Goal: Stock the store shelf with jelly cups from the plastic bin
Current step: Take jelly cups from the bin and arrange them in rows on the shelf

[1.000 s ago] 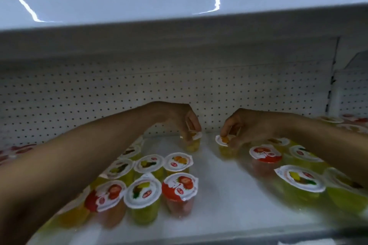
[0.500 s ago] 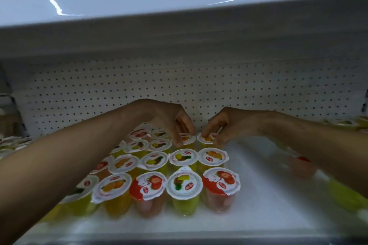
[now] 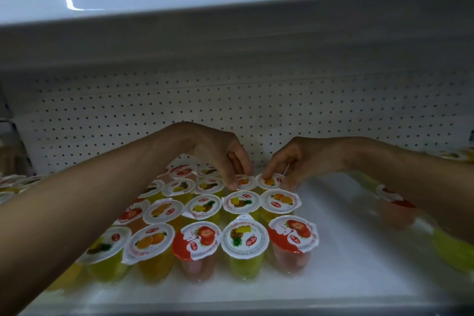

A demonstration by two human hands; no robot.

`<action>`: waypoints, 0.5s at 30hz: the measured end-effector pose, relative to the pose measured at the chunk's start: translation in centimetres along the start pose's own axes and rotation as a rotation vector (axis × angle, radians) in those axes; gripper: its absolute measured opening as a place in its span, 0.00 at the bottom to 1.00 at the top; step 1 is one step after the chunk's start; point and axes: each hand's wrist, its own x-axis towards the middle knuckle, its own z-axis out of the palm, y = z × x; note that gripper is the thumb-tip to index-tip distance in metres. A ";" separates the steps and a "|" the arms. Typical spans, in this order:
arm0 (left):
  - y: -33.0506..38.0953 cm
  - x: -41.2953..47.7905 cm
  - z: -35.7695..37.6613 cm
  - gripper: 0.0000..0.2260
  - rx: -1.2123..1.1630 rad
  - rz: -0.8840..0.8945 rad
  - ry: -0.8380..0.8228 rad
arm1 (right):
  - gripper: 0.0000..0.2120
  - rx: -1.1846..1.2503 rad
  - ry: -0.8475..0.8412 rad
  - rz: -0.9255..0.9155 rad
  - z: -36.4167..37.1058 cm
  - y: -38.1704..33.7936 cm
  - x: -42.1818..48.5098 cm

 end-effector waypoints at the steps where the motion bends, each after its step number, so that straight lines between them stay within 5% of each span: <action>1: 0.2 0.0 0.0 0.21 -0.013 0.017 -0.004 | 0.16 -0.004 -0.009 0.007 0.0 -0.1 -0.1; 4: 1.1 0.3 -0.2 0.20 -0.025 0.039 0.031 | 0.18 -0.095 -0.002 0.029 -0.3 -0.7 -0.7; 10: 6.7 2.2 0.1 0.15 -0.013 0.187 0.184 | 0.16 -0.266 0.375 0.076 -5.5 0.7 -5.2; 15: 12.7 6.7 1.9 0.18 0.006 0.312 0.182 | 0.14 -0.466 0.330 0.309 -7.7 5.0 -9.9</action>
